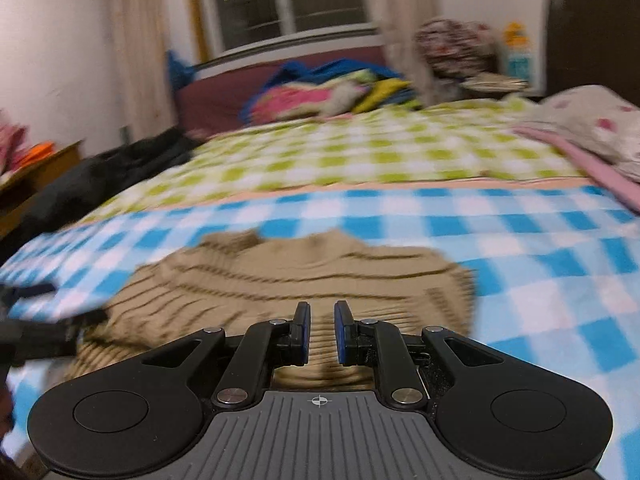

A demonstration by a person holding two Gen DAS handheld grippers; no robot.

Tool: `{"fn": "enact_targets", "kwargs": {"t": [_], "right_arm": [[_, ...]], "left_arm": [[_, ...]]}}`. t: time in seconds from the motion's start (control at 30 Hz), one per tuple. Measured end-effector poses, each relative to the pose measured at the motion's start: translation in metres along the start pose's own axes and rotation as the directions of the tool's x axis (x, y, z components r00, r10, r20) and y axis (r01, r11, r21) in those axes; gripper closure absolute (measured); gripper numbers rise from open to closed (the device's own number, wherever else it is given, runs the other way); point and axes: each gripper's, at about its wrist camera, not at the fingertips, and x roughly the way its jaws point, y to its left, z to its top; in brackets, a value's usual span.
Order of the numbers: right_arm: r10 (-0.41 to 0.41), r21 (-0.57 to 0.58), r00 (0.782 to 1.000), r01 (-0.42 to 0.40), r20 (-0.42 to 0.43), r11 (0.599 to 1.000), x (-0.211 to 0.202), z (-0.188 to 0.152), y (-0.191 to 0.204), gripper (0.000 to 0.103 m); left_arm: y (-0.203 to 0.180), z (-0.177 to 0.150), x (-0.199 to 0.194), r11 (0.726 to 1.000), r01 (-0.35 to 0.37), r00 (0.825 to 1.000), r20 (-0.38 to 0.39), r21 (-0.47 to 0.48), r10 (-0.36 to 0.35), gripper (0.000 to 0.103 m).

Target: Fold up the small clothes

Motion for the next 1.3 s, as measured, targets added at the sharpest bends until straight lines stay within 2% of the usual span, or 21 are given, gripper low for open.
{"fn": "enact_targets", "kwargs": {"t": [0.13,0.27,0.47,0.53,0.63,0.8,0.9,1.3], "right_arm": [[0.059,-0.074,0.996,-0.063,-0.063,0.995,0.02,-0.005,0.02,0.087],[0.036,-0.106,0.992,-0.049,-0.118,0.993,0.03,-0.016,0.021,0.087],[0.024,-0.076,0.993,-0.033,-0.117,0.997,0.024,-0.022,0.014,0.086],[0.023,-0.095,0.994,-0.033,-0.103,0.995,0.019,-0.022,0.018,0.085],[0.004,-0.101,0.992,-0.017,-0.13,0.995,0.021,-0.024,0.018,0.085],[0.029,-0.065,0.992,-0.037,-0.121,0.997,-0.003,-0.025,0.019,0.084],[0.021,-0.068,0.992,-0.03,-0.121,0.997,-0.025,-0.036,0.017,0.084],[-0.052,0.021,0.98,0.058,-0.19,0.998,-0.141,-0.112,-0.003,0.082]], "left_arm": [[-0.011,0.004,0.019,1.0,0.018,1.0,-0.024,0.014,-0.018,0.003],[-0.017,-0.016,0.036,0.996,0.027,0.991,-0.13,0.08,-0.016,0.003],[-0.011,-0.022,0.024,0.999,0.022,0.993,-0.121,0.042,-0.017,0.003],[-0.013,-0.022,0.018,0.998,0.016,0.995,-0.102,0.066,-0.009,0.003],[-0.019,-0.027,0.018,0.993,0.004,0.992,-0.129,0.118,0.011,0.003],[-0.014,-0.033,-0.01,0.996,0.019,0.991,-0.132,0.091,-0.007,0.003],[-0.006,-0.044,-0.032,0.998,0.027,0.989,-0.146,0.057,-0.019,0.003],[0.015,-0.125,-0.142,0.996,0.059,0.973,-0.22,-0.074,-0.074,0.003]]}}
